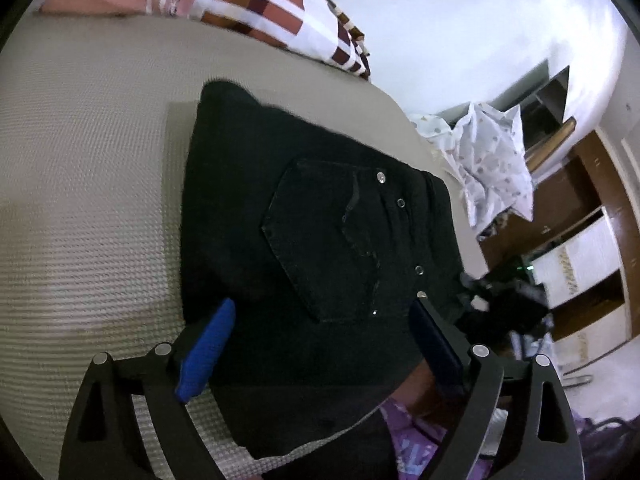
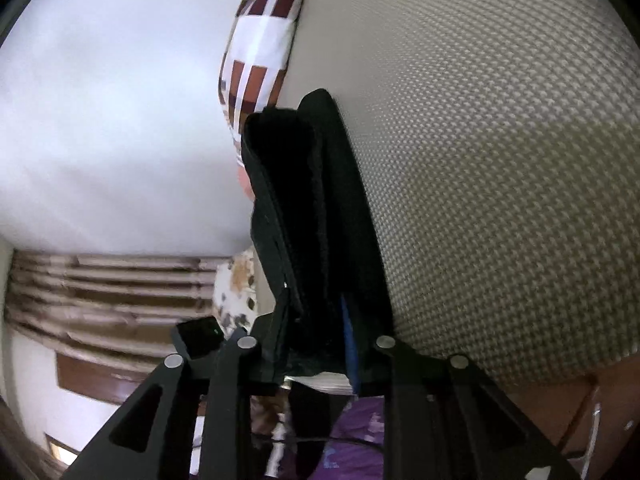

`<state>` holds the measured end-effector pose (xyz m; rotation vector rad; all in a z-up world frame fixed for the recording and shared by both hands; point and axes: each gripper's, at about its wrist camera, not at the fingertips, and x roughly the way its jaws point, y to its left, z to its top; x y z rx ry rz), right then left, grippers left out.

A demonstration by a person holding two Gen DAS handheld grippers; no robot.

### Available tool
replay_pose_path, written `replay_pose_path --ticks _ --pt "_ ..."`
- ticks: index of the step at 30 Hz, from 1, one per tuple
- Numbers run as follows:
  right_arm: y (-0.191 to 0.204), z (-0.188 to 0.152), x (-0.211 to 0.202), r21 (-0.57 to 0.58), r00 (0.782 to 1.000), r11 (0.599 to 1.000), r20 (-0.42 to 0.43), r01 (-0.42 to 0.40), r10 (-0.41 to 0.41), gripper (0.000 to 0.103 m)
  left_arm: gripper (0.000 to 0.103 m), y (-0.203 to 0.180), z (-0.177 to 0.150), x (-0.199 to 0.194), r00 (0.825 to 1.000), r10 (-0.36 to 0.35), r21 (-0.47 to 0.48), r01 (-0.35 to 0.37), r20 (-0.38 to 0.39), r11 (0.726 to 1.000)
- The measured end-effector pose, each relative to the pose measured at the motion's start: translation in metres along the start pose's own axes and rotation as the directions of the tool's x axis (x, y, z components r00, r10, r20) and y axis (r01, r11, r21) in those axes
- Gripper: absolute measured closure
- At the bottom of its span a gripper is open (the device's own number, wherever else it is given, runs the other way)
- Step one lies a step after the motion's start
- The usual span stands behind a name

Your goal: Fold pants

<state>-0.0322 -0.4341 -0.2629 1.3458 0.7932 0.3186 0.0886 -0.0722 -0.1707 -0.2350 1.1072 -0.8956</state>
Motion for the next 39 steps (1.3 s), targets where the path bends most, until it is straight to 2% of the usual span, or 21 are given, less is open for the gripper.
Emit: replay_pose_path --ticks 2,3,4,5,7,8,9,10,11,12,13,14,15,16,17,18,21,23,25,29,39 --pt "0.015 0.000 -0.010 -0.048 0.996 0.996 0.053 0.074 -0.072 0.068 0.014 -0.006 0.000 -0.011 0.996 0.075 0.025 -0.076 0.052 0.997" --pt "0.031 0.000 -0.019 -0.111 0.980 0.978 0.111 0.177 -0.165 0.066 0.014 -0.007 -0.001 -0.016 0.992 0.101 0.035 -0.104 0.077 0.994" --pt "0.050 -0.004 -0.028 -0.180 0.951 0.942 0.185 0.282 -0.250 0.065 0.014 -0.012 -0.003 -0.025 0.982 0.137 0.059 -0.145 0.130 0.988" --pt "0.067 -0.008 -0.035 -0.238 0.928 0.910 0.242 0.340 -0.283 0.063 0.014 -0.015 -0.004 -0.032 0.971 0.163 0.080 -0.179 0.175 0.981" --pt "0.104 -0.020 -0.042 -0.344 0.894 0.843 0.329 0.414 -0.305 0.045 0.013 -0.024 -0.009 -0.046 0.925 0.258 0.122 -0.301 0.277 0.946" --pt "0.116 -0.027 -0.042 -0.377 0.873 0.807 0.366 0.455 -0.321 0.027 0.007 -0.029 -0.011 -0.050 0.888 0.327 0.136 -0.385 0.322 0.913" --pt "0.130 -0.035 -0.040 -0.405 0.841 0.757 0.415 0.512 -0.346 0.011 0.005 -0.031 -0.013 -0.052 0.862 0.374 0.141 -0.440 0.342 0.887" --pt "0.134 -0.038 -0.038 -0.420 0.838 0.745 0.424 0.518 -0.344 0.008 0.005 -0.030 -0.014 -0.052 0.857 0.384 0.147 -0.453 0.343 0.879" --pt "0.134 -0.038 -0.036 -0.433 0.853 0.753 0.407 0.495 -0.327 0.008 0.005 -0.028 -0.014 -0.052 0.872 0.366 0.158 -0.431 0.324 0.889" --pt "0.128 -0.034 -0.032 -0.430 0.881 0.782 0.359 0.450 -0.310 0.008 0.005 -0.023 -0.013 -0.051 0.900 0.327 0.167 -0.384 0.288 0.908" --pt "0.122 -0.029 -0.029 -0.411 0.890 0.801 0.327 0.436 -0.317 0.008 0.005 -0.015 -0.009 -0.046 0.933 0.280 0.166 -0.320 0.225 0.933" --pt "0.116 -0.023 -0.026 -0.393 0.897 0.814 0.301 0.427 -0.325 0.008 0.005 -0.005 -0.003 -0.042 0.954 0.244 0.147 -0.271 0.177 0.951" --pt "0.107 -0.015 -0.022 -0.381 0.911 0.833 0.264 0.401 -0.318 0.008 0.005 0.001 0.000 -0.039 0.967 0.207 0.128 -0.226 0.146 0.966" --pt "0.101 -0.012 -0.022 -0.370 0.915 0.841 0.249 0.394 -0.318 0.008 0.005 0.012 0.005 -0.036 0.986 0.130 0.087 -0.139 0.103 0.986" --pt "0.096 -0.011 -0.021 -0.360 0.918 0.848 0.234 0.389 -0.321 0.008 0.005 0.018 0.007 -0.033 0.993 0.084 0.051 -0.088 0.081 0.995" --pt "0.090 -0.005 -0.016 -0.352 0.926 0.859 0.207 0.372 -0.316 0.008 0.005 0.025 0.012 -0.031 0.996 0.061 0.014 -0.062 0.069 0.998" --pt "0.083 0.007 -0.003 -0.354 0.934 0.865 0.167 0.356 -0.317 0.008 0.005 0.033 0.021 -0.028 0.993 0.094 -0.004 -0.094 0.074 0.996" --pt "0.082 0.013 0.009 -0.376 0.927 0.847 0.149 0.376 -0.345 0.008 0.005 0.032 0.026 -0.024 0.992 0.109 0.031 -0.112 0.069 0.993" --pt "0.083 0.018 0.021 -0.399 0.925 0.836 0.122 0.377 -0.359 0.008 0.005 0.026 0.030 -0.016 0.980 0.193 0.085 -0.197 0.059 0.977" --pt "0.083 0.023 0.040 -0.426 0.908 0.807 0.105 0.409 -0.405 0.008 0.005 0.016 0.031 -0.001 0.965 0.257 0.157 -0.261 0.045 0.953" --pt "0.084 0.020 0.055 -0.482 0.892 0.763 0.098 0.431 -0.441 0.008 0.005 0.011 0.022 0.023 0.947 0.321 0.233 -0.313 0.003 0.921"
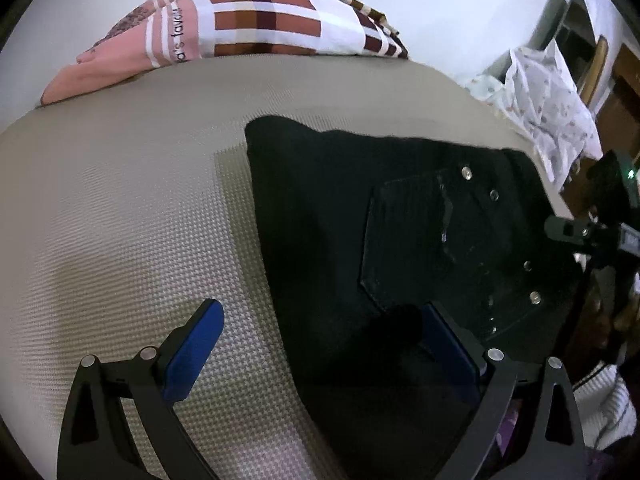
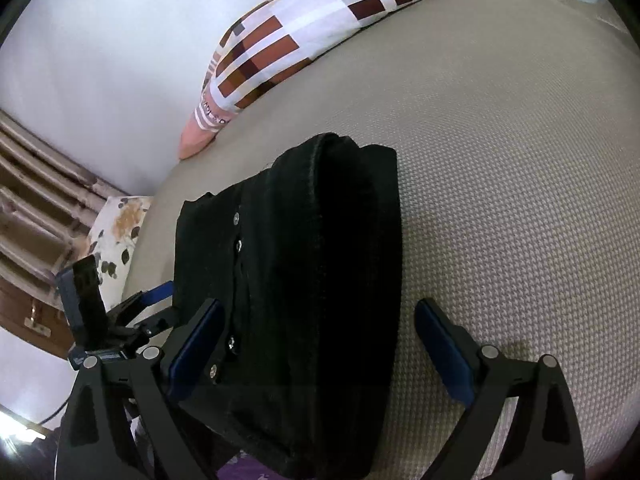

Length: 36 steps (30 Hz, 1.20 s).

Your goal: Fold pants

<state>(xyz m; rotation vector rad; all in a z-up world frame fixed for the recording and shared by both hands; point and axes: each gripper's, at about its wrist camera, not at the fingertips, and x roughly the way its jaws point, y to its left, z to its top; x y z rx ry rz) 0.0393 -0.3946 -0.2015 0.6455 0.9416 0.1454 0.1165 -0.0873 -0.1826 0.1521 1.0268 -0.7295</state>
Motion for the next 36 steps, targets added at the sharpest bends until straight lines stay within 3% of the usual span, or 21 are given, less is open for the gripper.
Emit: replay_pose_path --ticks 6,18,27,36 --pt "0.005 0.000 0.005 -0.059 1.000 0.998 0.006 0.004 -0.003 0.007 0.005 -0.005 0.003 0.006 1.000 0.008 0.025 -0.008 -0.001 1.000" --pt "0.007 0.000 0.007 -0.064 1.000 0.998 -0.028 -0.007 0.005 0.000 0.005 -0.012 0.007 0.012 1.000 0.032 0.064 -0.031 -0.001 0.997" --pt "-0.006 -0.002 -0.001 -0.039 0.994 0.994 -0.027 -0.104 0.103 0.000 0.003 -0.009 0.007 0.014 1.000 0.029 0.062 -0.028 -0.002 0.998" --pt "0.003 0.008 0.007 -0.064 0.995 0.996 -0.083 -0.067 0.062 0.000 0.001 -0.013 0.009 0.016 0.999 0.039 0.072 -0.038 -0.005 0.997"
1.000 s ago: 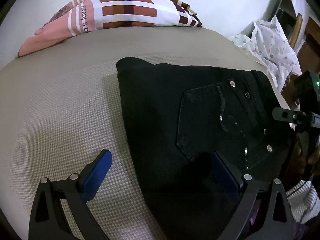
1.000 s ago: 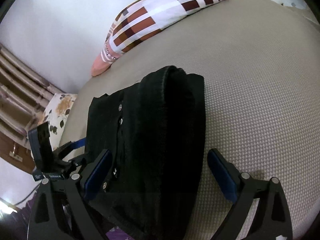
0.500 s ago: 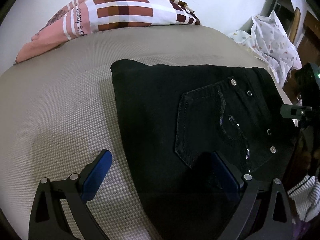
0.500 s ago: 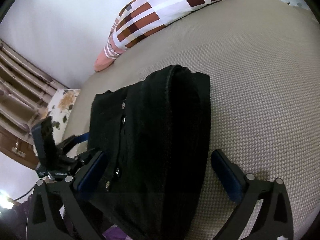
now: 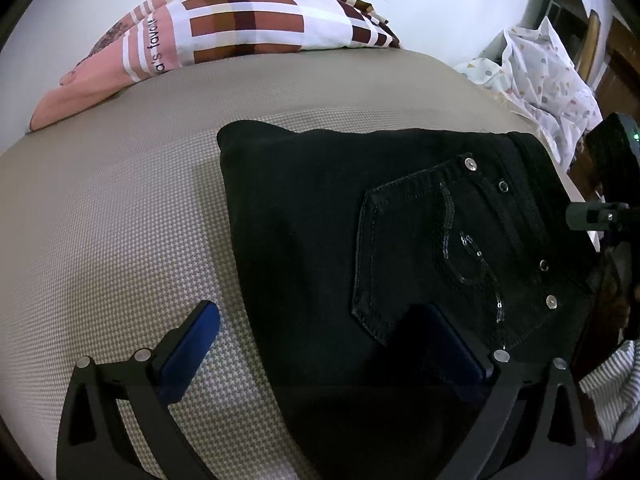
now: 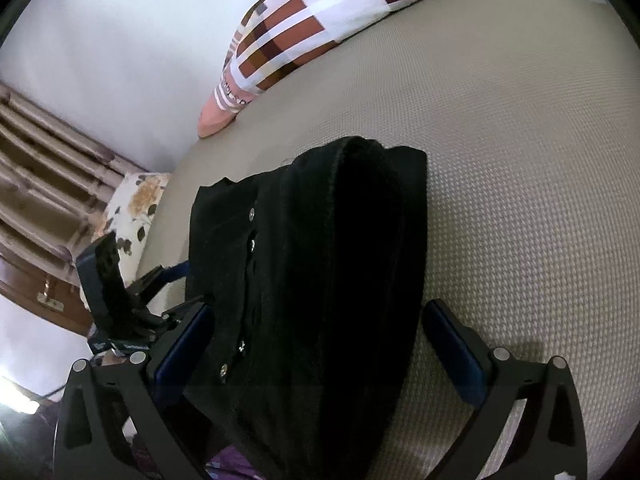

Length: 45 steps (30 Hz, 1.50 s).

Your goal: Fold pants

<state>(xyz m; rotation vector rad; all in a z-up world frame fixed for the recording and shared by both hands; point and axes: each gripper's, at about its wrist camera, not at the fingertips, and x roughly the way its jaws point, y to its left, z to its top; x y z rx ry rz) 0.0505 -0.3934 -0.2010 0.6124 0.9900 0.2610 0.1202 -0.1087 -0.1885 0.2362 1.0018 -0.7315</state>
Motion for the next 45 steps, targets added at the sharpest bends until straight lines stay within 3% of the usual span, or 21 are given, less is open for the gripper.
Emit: replay_pose_path --ticks 6,13,17,24,28,29,30,31,32,35,42,45 --pt "0.012 0.000 0.009 -0.081 0.999 0.996 -0.010 0.043 -0.044 0.000 0.000 -0.003 0.003 0.003 1.000 0.000 0.012 0.000 -0.002 1.000" --pt "0.007 -0.006 0.004 -0.114 1.000 0.993 -0.016 0.002 -0.004 0.006 0.001 -0.012 0.004 0.002 0.999 0.029 0.067 -0.030 0.014 0.997" --pt "0.002 -0.005 0.001 -0.120 0.999 0.992 -0.042 -0.031 0.027 0.007 0.010 -0.017 0.002 0.000 1.000 0.015 0.095 -0.018 0.026 0.995" --pt "-0.004 0.002 0.001 -0.120 0.991 0.988 -0.112 -0.094 0.080 0.005 0.012 -0.018 0.005 0.000 1.000 -0.001 0.099 -0.001 0.012 0.995" --pt "0.003 -0.001 0.005 -0.151 0.992 0.986 -0.117 -0.073 0.055 0.005 0.025 -0.022 0.007 -0.003 1.000 0.003 0.117 -0.005 0.014 0.993" --pt "0.004 0.000 0.006 -0.142 0.991 0.987 -0.120 -0.077 0.060 0.012 0.030 -0.024 0.006 -0.004 1.000 0.010 0.121 -0.012 0.017 0.993" --pt "0.003 0.000 0.008 -0.121 0.987 0.987 -0.133 -0.101 0.085 0.038 0.033 -0.026 0.006 -0.006 0.999 0.023 0.126 -0.025 0.023 0.992" --pt "0.003 0.000 0.011 -0.098 0.986 0.990 -0.145 -0.097 0.083 0.051 0.038 -0.027 0.007 -0.008 0.999 0.035 0.126 -0.038 0.032 0.991" --pt "0.003 0.000 0.015 -0.089 0.986 0.993 -0.154 -0.073 0.058 0.058 0.041 -0.026 0.007 -0.008 0.999 0.036 0.117 -0.040 0.036 0.992" --pt "-0.005 0.000 0.014 -0.017 0.984 0.994 -0.145 -0.111 0.108 0.061 0.045 -0.019 0.007 -0.009 0.999 0.019 0.087 -0.022 0.037 0.996" --pt "-0.010 0.001 0.018 -0.025 0.978 0.990 -0.163 -0.137 0.131 0.055 0.044 -0.012 0.010 -0.009 1.000 -0.013 0.092 0.013 0.005 0.996" --pt "-0.011 -0.002 0.016 -0.006 0.968 0.983 -0.176 -0.183 0.179 0.042 0.031 -0.006 0.009 -0.005 0.999 -0.039 0.075 0.041 -0.021 0.996"
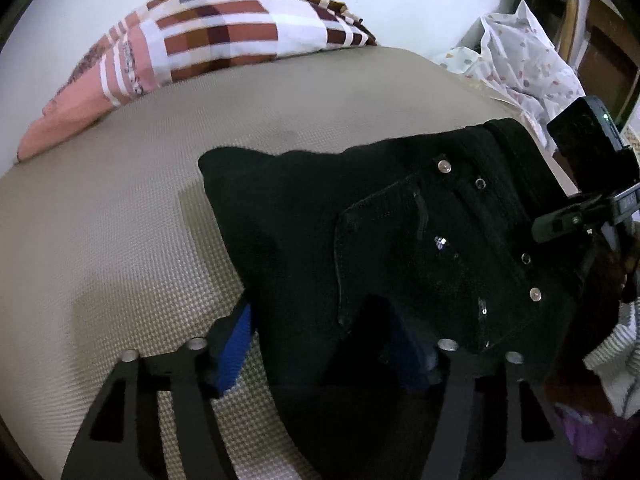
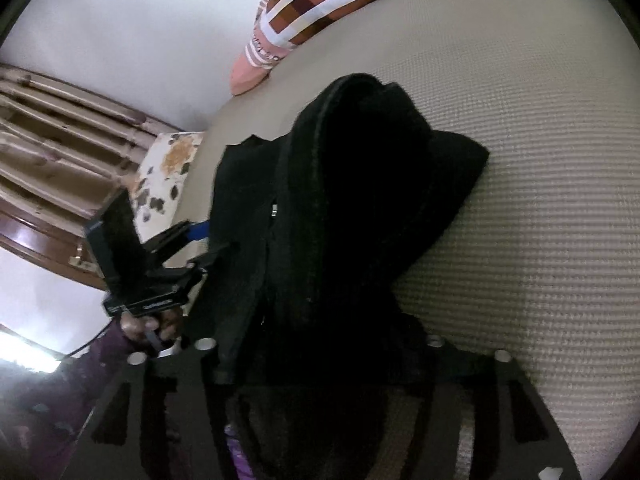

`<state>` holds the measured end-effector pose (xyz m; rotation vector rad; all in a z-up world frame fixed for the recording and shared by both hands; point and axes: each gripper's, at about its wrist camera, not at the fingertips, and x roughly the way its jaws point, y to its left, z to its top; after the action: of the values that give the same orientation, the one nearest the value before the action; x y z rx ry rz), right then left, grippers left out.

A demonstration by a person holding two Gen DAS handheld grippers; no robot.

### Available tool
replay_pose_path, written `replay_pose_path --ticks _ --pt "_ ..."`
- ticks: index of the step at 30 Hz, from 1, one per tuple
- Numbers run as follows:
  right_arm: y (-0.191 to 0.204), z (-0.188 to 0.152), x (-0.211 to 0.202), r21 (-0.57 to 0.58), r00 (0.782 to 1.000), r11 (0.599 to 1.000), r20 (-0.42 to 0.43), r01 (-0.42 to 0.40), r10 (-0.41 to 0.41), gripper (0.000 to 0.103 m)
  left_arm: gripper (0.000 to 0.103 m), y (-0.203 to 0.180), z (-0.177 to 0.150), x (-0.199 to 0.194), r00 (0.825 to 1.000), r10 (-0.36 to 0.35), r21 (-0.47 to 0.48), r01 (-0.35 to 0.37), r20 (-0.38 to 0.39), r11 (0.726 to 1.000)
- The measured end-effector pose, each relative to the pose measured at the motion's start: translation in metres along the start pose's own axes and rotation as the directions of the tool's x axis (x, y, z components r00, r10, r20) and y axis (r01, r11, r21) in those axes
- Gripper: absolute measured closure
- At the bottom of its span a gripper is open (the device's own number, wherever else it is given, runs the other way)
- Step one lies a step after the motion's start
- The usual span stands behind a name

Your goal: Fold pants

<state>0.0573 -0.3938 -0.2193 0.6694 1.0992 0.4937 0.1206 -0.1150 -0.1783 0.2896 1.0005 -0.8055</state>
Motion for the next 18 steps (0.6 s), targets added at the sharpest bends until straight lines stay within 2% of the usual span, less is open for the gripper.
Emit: replay_pose_path --ticks 2,3,5,7,8,9,11,14,18 --pt "0.001 0.000 0.001 0.006 1.000 1.000 -0.004 -0.028 0.028 0.031 0.018 0.004 -0.001 0.006 0.999 -0.042 -0.013 0.042 -0.030 0.999" --pt "0.004 0.002 0.002 0.008 0.999 0.999 -0.002 -0.036 0.036 0.028 0.015 0.004 -0.002 0.007 0.998 -0.060 -0.020 0.059 -0.027 0.998" --pt "0.011 0.003 0.006 -0.018 1.000 1.000 0.002 -0.009 0.009 0.028 0.012 -0.001 -0.002 0.010 0.998 -0.055 -0.001 0.055 -0.013 0.998" --pt "0.022 0.001 0.009 -0.070 0.999 0.997 0.012 0.039 -0.038 0.029 0.012 -0.004 -0.001 0.011 0.999 -0.052 -0.023 0.052 -0.002 0.998" --pt "0.023 0.000 0.009 -0.071 0.999 0.996 0.019 0.049 -0.048 0.044 0.014 -0.003 -0.001 0.010 0.998 -0.062 -0.049 0.063 0.011 0.997" --pt "0.020 -0.002 0.010 -0.047 0.999 0.998 0.016 0.051 -0.050 0.064 0.019 -0.003 -0.001 0.008 0.998 -0.067 -0.059 0.068 0.020 0.996" --pt "0.011 -0.004 0.010 0.023 0.999 1.000 0.026 0.019 -0.020 0.066 0.056 -0.001 -0.001 0.000 0.997 -0.068 -0.089 0.071 0.039 0.993" --pt "0.013 -0.008 0.006 0.065 0.998 0.998 0.063 -0.018 0.014 0.068 0.071 0.006 -0.001 -0.010 0.995 -0.077 -0.134 0.085 0.062 0.987" --pt "0.017 -0.018 0.002 0.110 0.991 0.990 0.113 -0.090 0.077 0.070 0.074 0.002 -0.003 -0.019 0.995 -0.055 -0.125 0.065 0.088 0.990"
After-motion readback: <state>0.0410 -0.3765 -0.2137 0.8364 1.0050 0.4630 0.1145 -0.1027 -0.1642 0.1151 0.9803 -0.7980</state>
